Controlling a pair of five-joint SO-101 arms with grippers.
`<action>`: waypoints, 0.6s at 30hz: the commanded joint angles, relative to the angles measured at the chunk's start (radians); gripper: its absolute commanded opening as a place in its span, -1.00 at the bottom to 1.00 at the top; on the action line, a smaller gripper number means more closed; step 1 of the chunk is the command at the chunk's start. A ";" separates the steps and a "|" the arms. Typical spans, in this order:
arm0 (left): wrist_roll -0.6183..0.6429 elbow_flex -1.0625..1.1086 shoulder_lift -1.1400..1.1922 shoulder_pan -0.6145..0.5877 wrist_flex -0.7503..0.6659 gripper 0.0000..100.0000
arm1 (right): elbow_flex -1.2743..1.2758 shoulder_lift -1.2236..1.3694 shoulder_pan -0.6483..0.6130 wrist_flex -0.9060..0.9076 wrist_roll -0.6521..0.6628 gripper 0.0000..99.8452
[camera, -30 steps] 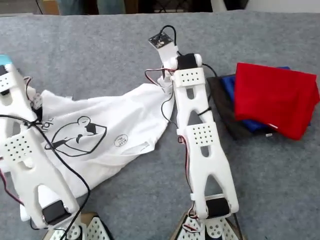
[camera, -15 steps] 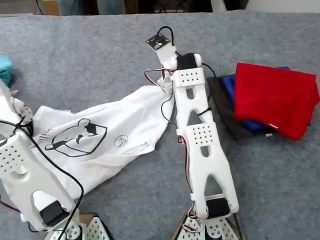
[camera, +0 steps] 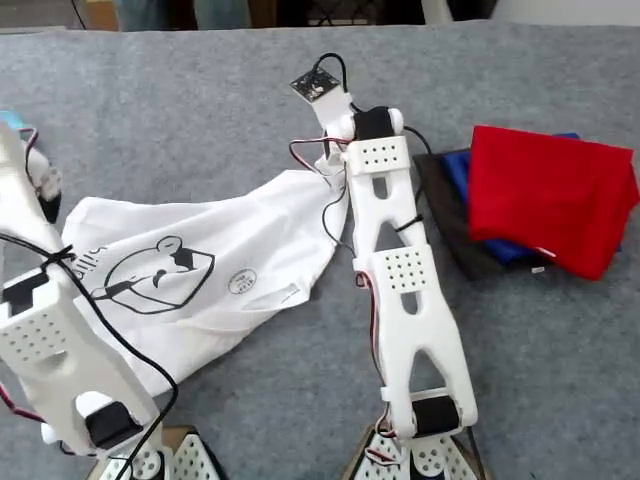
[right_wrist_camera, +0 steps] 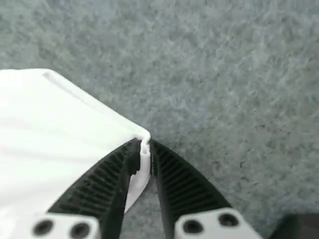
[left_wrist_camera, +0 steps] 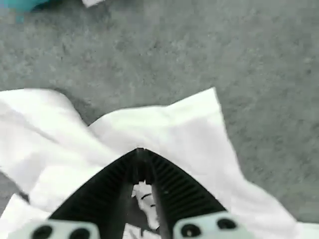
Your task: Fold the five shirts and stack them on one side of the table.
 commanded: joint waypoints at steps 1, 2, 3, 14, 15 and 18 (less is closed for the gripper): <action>0.083 -0.127 0.043 0.064 -0.118 -0.93 | -0.025 0.002 0.009 -0.003 0.008 -0.97; 0.095 -0.151 0.078 0.085 -0.144 -0.90 | -0.025 0.002 0.009 -0.003 0.008 -0.97; 0.115 -0.179 0.115 0.102 -0.158 -0.84 | -0.025 0.002 0.009 -0.003 0.008 -0.97; 0.344 -0.510 0.514 0.140 -0.107 -0.60 | -0.025 0.004 0.009 -0.003 0.008 -0.97; 0.358 -0.545 0.535 0.127 -0.094 -0.60 | -0.025 0.004 0.009 -0.003 0.008 -0.97; 0.394 -0.638 0.592 0.088 -0.044 -0.60 | -0.025 0.004 0.009 -0.003 0.008 -0.97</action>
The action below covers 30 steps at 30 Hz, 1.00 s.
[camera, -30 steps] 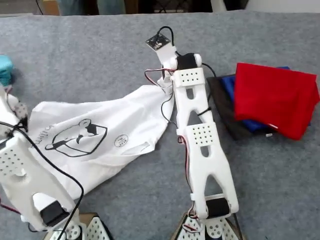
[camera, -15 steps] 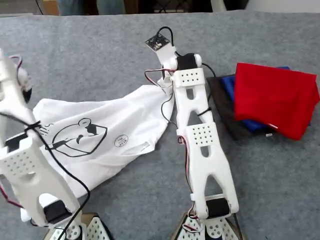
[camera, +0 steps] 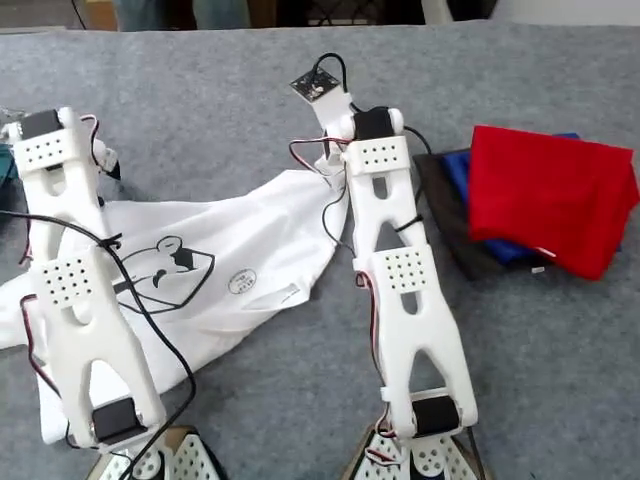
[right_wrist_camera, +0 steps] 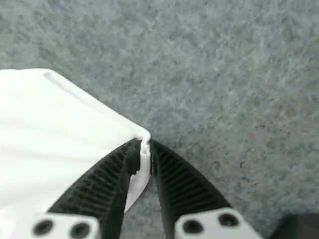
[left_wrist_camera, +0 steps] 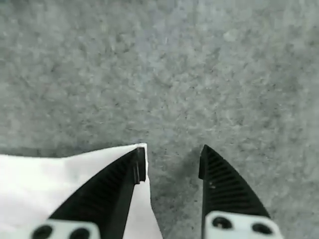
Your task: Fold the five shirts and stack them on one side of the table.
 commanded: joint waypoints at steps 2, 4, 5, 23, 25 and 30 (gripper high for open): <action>0.040 -0.159 0.041 -0.054 0.077 -0.60 | -0.025 0.005 0.009 -0.003 0.008 -0.97; 0.040 -0.193 0.061 -0.061 0.129 -0.60 | -0.025 0.005 0.009 -0.003 0.008 -0.97; 0.038 -0.206 0.068 -0.061 0.152 -0.60 | -0.025 0.005 0.009 -0.003 0.008 -0.97; -0.008 -0.124 -0.163 -0.053 0.158 -0.60 | -0.025 0.007 0.009 -0.003 0.008 -0.97; -0.011 -0.065 -0.204 -0.053 0.158 -0.60 | -0.025 0.007 0.009 -0.003 0.008 -0.97; -0.011 0.070 -0.221 -0.054 0.153 -0.60 | -0.025 0.007 0.009 -0.003 0.008 -0.97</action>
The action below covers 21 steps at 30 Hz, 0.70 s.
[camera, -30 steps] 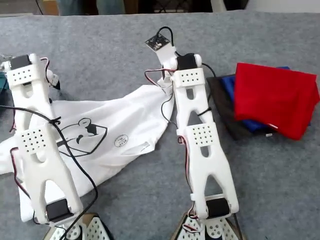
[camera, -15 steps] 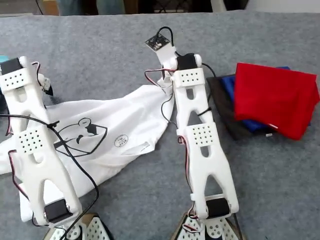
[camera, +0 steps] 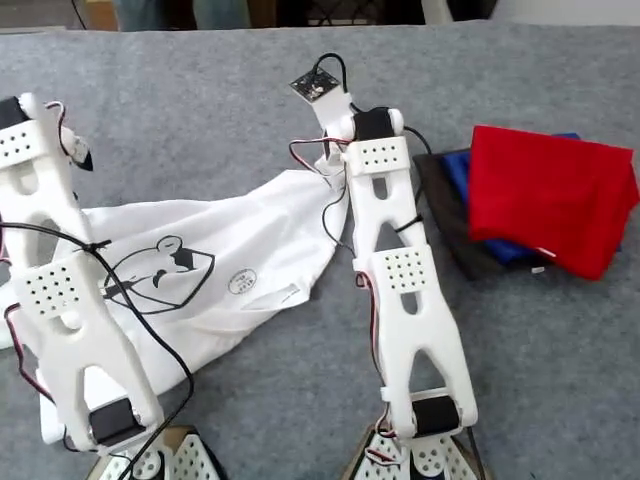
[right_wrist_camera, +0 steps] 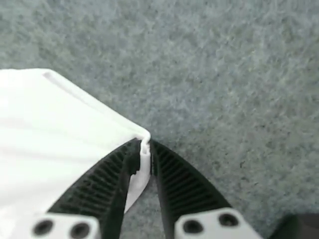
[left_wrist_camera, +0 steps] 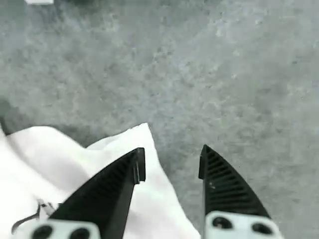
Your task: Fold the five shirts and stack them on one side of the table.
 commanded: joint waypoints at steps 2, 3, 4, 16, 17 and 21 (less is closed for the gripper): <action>-0.009 0.084 -0.048 -0.007 -0.014 -0.60 | -0.016 0.001 0.009 -0.003 0.008 -0.97; -0.009 0.091 -0.035 -0.010 -0.028 -0.60 | -0.016 0.001 0.009 -0.003 0.008 -0.97; -0.009 0.097 -0.021 -0.013 -0.041 -0.60 | -0.016 0.001 0.009 -0.003 0.008 -0.97; -0.009 0.099 0.140 -0.053 -0.095 -0.60 | -0.016 0.001 0.009 -0.003 0.008 -0.97; -0.009 0.097 0.146 -0.059 -0.095 -0.60 | -0.016 0.001 0.009 -0.003 0.008 -0.97; -0.011 0.096 0.147 -0.076 -0.094 -0.74 | -0.016 0.001 0.009 -0.003 0.008 -0.97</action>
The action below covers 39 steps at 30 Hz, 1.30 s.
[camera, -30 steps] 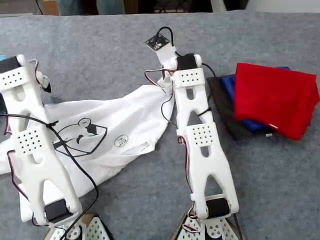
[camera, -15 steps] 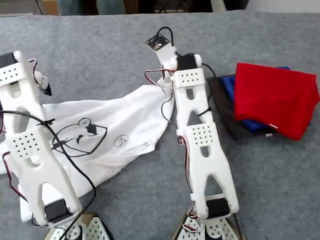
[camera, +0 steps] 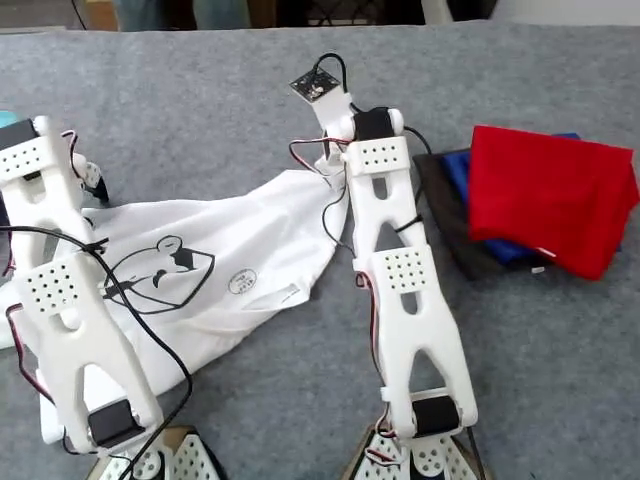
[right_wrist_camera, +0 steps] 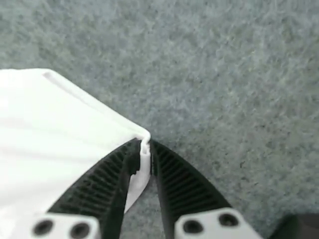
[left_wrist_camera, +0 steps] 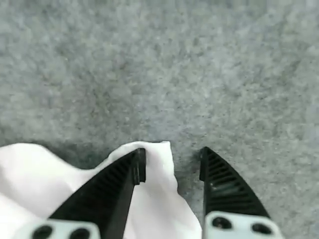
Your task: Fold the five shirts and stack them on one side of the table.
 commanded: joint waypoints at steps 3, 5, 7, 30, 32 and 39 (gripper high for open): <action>-0.031 0.016 0.009 -0.048 -0.012 -0.86 | -0.016 0.001 0.009 -0.003 0.008 -0.97; -0.037 0.016 0.009 -0.045 -0.014 -0.87 | -0.016 0.001 0.009 -0.003 0.008 -0.97; -0.041 0.015 0.008 -0.045 -0.017 -0.91 | -0.016 0.001 0.009 -0.005 0.008 -0.97; -0.400 -0.374 -0.489 -0.038 0.100 -0.94 | -0.018 -0.558 0.008 0.038 -0.189 -0.97; -0.400 -0.311 -0.608 -0.038 0.100 -0.94 | -0.018 -0.653 0.003 0.051 -0.189 -0.97; -0.456 -0.114 -1.045 -0.036 0.100 -0.94 | -0.018 -1.030 -0.072 0.035 -0.189 -0.97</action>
